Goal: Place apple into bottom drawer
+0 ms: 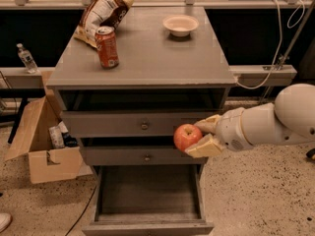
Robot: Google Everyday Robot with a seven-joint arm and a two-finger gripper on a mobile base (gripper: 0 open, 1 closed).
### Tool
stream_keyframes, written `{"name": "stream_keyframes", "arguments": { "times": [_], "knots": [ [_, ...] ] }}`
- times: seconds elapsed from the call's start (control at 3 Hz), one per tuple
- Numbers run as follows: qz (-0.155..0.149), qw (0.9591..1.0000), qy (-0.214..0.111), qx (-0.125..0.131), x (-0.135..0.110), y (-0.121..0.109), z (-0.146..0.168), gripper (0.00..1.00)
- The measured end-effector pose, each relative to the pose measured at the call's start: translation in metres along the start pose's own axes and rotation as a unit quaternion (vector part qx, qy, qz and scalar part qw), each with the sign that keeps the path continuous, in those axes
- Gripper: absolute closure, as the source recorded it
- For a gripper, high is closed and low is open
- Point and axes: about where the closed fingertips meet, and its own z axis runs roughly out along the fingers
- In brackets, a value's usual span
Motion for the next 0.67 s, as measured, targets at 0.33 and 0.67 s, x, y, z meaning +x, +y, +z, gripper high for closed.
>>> {"name": "stream_keyframes", "arguments": {
  "times": [0.33,0.67],
  "knots": [
    [0.006,1.0,-0.004,-0.005,0.01,0.003,0.01,1.0],
    [0.016,0.9996,-0.015,-0.016,0.043,0.016,0.046,1.0]
  ]
}}
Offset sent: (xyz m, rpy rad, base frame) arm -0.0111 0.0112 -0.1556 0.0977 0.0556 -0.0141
